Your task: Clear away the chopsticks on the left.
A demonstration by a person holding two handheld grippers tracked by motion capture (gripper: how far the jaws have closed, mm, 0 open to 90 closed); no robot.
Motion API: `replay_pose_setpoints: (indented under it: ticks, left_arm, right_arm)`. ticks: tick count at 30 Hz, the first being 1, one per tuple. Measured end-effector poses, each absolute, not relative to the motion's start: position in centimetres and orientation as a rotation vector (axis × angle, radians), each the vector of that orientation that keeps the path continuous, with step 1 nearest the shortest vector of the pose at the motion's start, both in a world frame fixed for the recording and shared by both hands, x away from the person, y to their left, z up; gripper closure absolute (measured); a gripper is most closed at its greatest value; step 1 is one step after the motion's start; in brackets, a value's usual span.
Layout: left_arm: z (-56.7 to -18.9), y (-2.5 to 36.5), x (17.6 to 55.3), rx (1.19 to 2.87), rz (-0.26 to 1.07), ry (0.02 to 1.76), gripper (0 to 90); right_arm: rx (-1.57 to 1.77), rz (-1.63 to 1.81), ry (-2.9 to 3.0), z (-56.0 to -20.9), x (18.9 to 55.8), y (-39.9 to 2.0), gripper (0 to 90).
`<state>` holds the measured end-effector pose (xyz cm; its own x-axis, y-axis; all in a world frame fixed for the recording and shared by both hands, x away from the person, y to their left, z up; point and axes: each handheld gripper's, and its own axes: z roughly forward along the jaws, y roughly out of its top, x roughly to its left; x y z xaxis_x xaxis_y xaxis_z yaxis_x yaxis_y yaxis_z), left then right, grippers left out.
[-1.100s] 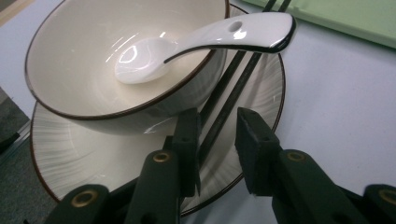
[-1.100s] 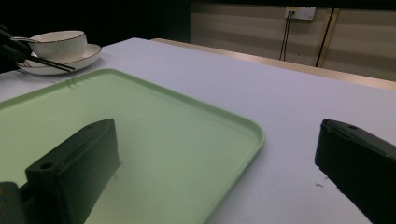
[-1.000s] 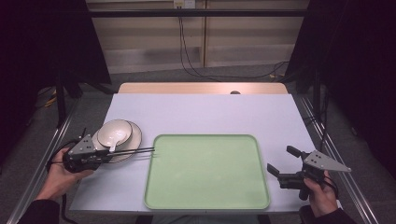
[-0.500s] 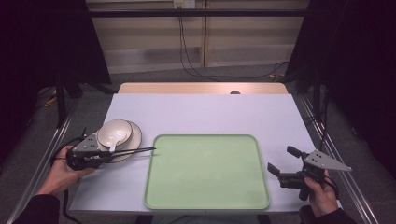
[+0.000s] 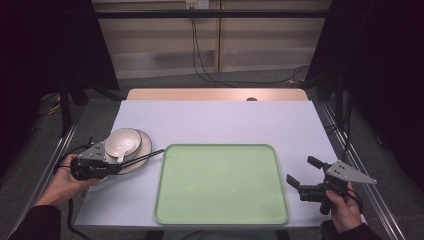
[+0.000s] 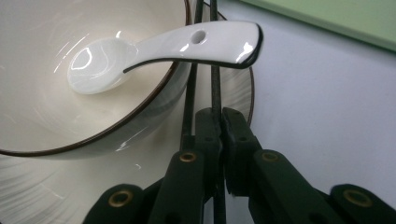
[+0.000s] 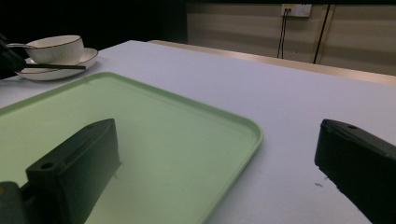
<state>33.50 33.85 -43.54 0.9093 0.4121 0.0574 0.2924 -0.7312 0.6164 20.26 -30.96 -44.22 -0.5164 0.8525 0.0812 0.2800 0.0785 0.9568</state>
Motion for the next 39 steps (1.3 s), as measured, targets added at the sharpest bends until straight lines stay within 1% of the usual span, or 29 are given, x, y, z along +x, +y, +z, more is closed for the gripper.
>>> replay_pose_setpoints:
  ticks: [5,7,11,13,15,16,18,26,31,39]
  left_arm:
    - [-43.0,33.9,33.0,2.415,0.205,0.553,86.1]
    - [-42.9,33.9,32.9,2.421,0.203,0.559,86.1]
    - [-42.4,34.2,32.3,2.363,0.231,0.627,86.2]
    - [-42.3,34.3,32.1,2.344,0.21,0.664,86.2]
    - [-42.2,34.4,32.0,2.337,0.216,0.674,86.2]
    - [-42.1,34.3,31.7,2.31,0.178,0.708,86.2]
    - [-42.0,34.3,31.6,2.312,0.197,0.719,86.2]
    - [-41.3,33.7,30.1,2.171,0.227,0.805,86.1]
    - [-41.0,32.8,29.1,2.127,0.27,0.834,86.2]
    - [-40.5,31.3,27.6,2.083,0.291,0.881,86.3]
  right_arm:
    - [1.119,1.453,1.848,-44.2,20.3,-31.0,0.0]
    - [1.121,1.45,1.846,-44.2,20.3,-30.9,0.0]
    - [1.115,1.45,1.842,-44.2,20.3,-30.9,0.0]
    - [1.114,1.455,1.841,-44.2,20.2,-30.9,0.0]
    - [1.117,1.455,1.84,-44.2,20.2,-31.0,0.0]
    - [1.115,1.458,1.842,-44.2,20.2,-31.0,0.0]
    - [1.114,1.457,1.845,-44.2,20.2,-31.0,0.0]
    - [1.113,1.458,1.841,-44.1,20.2,-30.9,0.0]
    - [1.098,1.451,1.855,-44.1,20.2,-31.0,0.0]
    - [1.101,1.463,1.851,-44.1,20.2,-30.9,0.0]
